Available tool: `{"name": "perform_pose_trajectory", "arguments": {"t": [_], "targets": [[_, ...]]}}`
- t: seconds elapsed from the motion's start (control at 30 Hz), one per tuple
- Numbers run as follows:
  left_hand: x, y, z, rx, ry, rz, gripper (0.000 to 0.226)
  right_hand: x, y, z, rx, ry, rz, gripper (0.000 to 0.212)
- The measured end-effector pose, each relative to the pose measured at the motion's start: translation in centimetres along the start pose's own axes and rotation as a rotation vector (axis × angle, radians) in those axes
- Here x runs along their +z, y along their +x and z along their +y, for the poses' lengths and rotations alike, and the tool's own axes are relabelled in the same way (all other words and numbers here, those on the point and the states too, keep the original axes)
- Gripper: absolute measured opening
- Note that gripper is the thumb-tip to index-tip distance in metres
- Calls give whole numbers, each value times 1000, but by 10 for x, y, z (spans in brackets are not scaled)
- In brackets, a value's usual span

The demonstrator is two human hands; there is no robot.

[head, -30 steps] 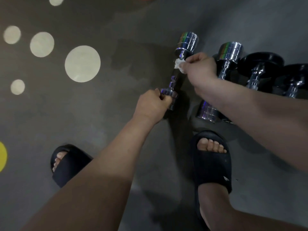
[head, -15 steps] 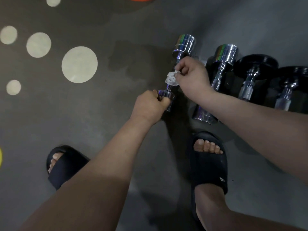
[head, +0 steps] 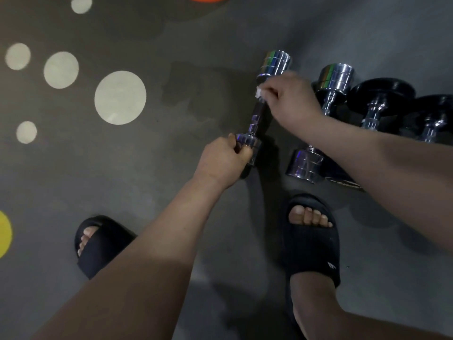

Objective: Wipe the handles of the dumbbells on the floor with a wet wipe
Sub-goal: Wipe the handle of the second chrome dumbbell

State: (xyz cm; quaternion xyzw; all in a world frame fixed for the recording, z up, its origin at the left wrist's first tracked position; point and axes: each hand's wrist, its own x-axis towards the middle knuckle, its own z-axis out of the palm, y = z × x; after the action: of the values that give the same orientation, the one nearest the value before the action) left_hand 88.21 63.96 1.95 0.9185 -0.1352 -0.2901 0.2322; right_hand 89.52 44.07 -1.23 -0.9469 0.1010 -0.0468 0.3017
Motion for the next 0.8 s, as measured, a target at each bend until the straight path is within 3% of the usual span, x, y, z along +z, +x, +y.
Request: {"name": "perform_pose_trajectory", "arguments": {"t": [0.17,0.33,0.47,0.53,0.7,0.8], "targets": [[1,-3,-1,37,34,18,46,6,-10,0,11,-39,16,18],[1,-3,3,39,42,12,30,-2,-22,0,-209,17,-166,18],[-2,-5,6,21,23,-9,26,-8,5,8,18,-4,-7,16],[-2,-5,6,1,11,-21,28,1,-2,2,49,9,63,16],[0,-3,3,-33,-6,-35,27,1,-27,-6,-96,102,-86,13],[0,-3,2,-29,13,-35,31,-5,-10,-1,-23,95,-79,11]]}}
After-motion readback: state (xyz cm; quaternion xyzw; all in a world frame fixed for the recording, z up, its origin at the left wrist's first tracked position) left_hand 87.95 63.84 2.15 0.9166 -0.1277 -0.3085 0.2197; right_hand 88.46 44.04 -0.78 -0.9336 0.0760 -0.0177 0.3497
